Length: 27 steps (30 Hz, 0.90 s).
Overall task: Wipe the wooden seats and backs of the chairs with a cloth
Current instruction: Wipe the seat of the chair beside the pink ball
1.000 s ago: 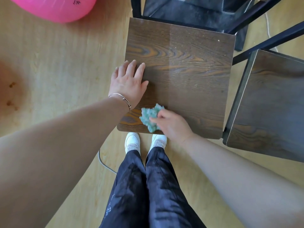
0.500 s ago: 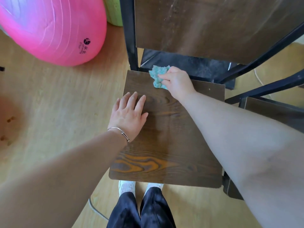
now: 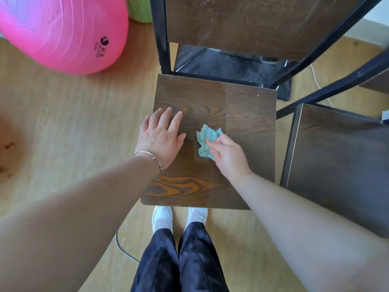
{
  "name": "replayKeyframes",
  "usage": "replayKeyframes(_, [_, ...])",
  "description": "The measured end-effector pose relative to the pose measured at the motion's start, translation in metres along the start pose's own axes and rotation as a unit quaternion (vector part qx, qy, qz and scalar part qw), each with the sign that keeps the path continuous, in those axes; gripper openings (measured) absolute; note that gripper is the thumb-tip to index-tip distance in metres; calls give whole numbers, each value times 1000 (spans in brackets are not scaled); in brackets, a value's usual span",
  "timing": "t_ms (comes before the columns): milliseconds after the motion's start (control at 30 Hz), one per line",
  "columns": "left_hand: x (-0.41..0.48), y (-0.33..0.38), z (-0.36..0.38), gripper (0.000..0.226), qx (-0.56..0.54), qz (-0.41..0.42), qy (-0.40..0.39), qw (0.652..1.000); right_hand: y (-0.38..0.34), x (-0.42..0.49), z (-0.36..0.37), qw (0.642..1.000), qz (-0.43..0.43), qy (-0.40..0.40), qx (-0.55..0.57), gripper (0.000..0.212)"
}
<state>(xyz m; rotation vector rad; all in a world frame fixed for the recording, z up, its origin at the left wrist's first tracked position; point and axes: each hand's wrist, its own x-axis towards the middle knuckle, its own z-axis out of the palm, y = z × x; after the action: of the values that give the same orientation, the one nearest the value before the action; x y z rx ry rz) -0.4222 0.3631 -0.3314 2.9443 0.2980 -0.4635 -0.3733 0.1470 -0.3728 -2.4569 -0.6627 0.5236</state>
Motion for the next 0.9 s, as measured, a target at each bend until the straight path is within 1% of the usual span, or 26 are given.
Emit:
replayKeyframes(133, [-19,5,6,59,-8,12,3,1000,-3,-64,20,1000,-7,-14,7,30])
replayKeyframes(200, [-29,8,10,59,-14,17,5,1000,-1,-89,28,999,-15,-34,-7,29])
replayKeyframes(267, [-37,9,14,59,-9,22,0,1000,-1,-108,32,998,8,-60,12,21])
replayKeyframes(300, [-40,9,16,59,-4,25,-2,1000,-1,-116,33,996,26,-77,30,23])
replayKeyframes(333, [-42,9,18,59,0,27,-4,1000,-1,-121,34,994,40,-93,42,33])
replayKeyframes(367, [-44,9,19,59,3,29,-7,1000,-3,-124,35,991,55,-115,41,48])
replayKeyframes(400, [-46,8,20,59,3,29,-9,1000,-1,-127,37,989,66,-126,43,64])
replayKeyframes(433, [-47,8,21,59,4,29,-11,1000,-2,-131,38,988,74,-122,52,74])
replayKeyframes(467, [-48,8,22,59,4,30,-11,999,-2,-135,40,991,64,-102,51,73])
replayKeyframes(500, [-48,9,23,59,4,30,-10,999,-2,-139,40,996,35,-76,29,58])
replayKeyframes(533, [-48,9,23,58,5,32,-10,999,-1,-143,42,998,7,-61,2,38])
replayKeyframes(567, [-48,10,23,58,7,34,-11,999,-1,-146,42,998,-13,-59,-21,23])
replayKeyframes(600, [-46,10,22,58,11,35,-11,999,0,-146,42,997,-34,-56,-35,20])
replayKeyframes(633, [-45,11,22,58,15,36,-12,999,1,-143,40,995,-49,-73,-44,19])
replayKeyframes(667, [-42,12,22,58,15,36,-13,999,3,-139,39,994,-59,-85,-46,23])
replayKeyframes(733, [-36,15,20,59,12,33,-13,999,1,-123,31,990,-31,-120,-66,52])
replayKeyframes(767, [-33,17,20,59,10,32,-13,999,2,-112,29,990,-17,-124,-60,52])
replayKeyframes(800, [-29,19,19,59,10,30,-14,999,2,-99,26,990,0,-129,-57,47])
replayKeyframes(833, [-25,21,18,59,11,28,-16,999,1,-83,23,991,-19,-118,-53,42])
replayKeyframes(867, [-20,22,17,59,13,26,-18,999,-1,-65,19,991,-25,-118,-49,41])
replayKeyframes(900, [-14,24,16,59,13,23,-20,999,-1,-45,15,994,-11,-107,-31,41])
